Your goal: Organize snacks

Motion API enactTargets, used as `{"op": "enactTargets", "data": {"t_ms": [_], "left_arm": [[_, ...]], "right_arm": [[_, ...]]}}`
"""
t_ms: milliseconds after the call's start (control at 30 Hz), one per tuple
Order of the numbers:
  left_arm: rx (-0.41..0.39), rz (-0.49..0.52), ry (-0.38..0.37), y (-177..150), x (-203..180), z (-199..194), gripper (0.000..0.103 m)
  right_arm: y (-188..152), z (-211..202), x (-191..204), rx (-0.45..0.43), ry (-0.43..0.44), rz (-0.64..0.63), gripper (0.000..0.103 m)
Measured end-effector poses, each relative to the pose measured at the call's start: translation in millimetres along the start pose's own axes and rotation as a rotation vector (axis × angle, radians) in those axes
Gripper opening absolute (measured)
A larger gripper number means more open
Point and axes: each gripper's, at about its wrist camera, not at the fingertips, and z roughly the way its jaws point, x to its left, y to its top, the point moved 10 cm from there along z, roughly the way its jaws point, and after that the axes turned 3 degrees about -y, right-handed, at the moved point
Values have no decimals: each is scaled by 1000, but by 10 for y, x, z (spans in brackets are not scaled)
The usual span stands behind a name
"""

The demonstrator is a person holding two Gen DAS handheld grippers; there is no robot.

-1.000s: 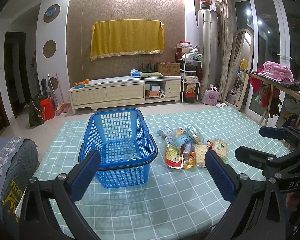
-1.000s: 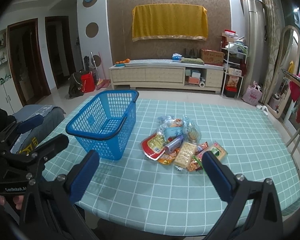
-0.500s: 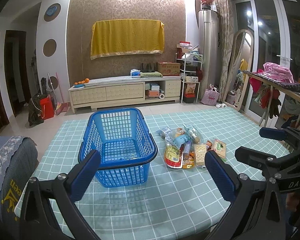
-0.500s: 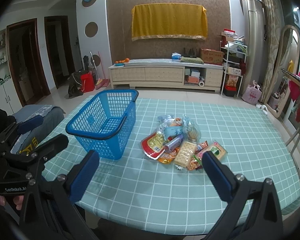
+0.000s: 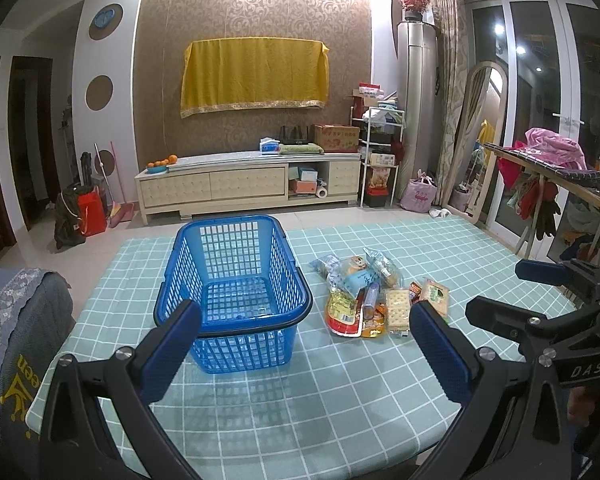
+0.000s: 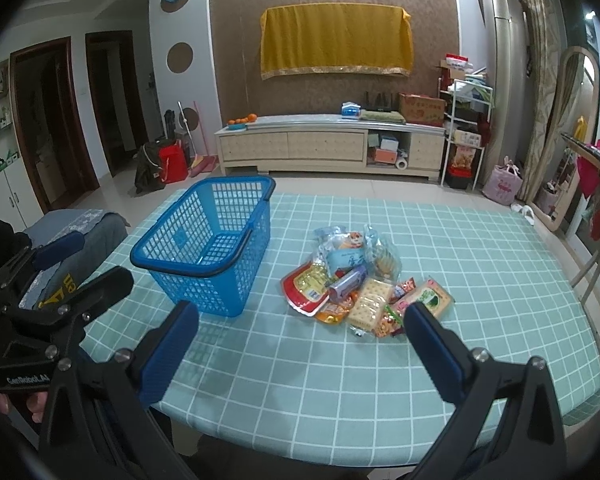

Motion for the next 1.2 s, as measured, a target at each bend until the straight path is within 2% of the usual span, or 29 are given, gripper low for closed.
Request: {"op": "enactTargets", "data": {"t_ms": [333,533,633,767,867,1033,1200], "left_arm": [[-8,9,-6,124,25,-9,103],[7,28,-23,252,17,76,103],[56,27,-26,309,18,207,103],[131,12,-62,338,-8,421,103],[166,-3,-90,380,-62,596,103],[217,4,-140,478,-240,892,103],[250,36,-148,583,-378,1149,103]], "right_arm": [[69,-15,-1,-1,2,0,103],[197,31,-5,5,-33,-32,103],[246,83,-77,16,-39,-27,103],[310,148,-264,25,-30,49,103],[354,250,-375,52,-48,28,103],[396,456,-549,123,-4,57,103],[519,672,-773,161,27,80,103]]}}
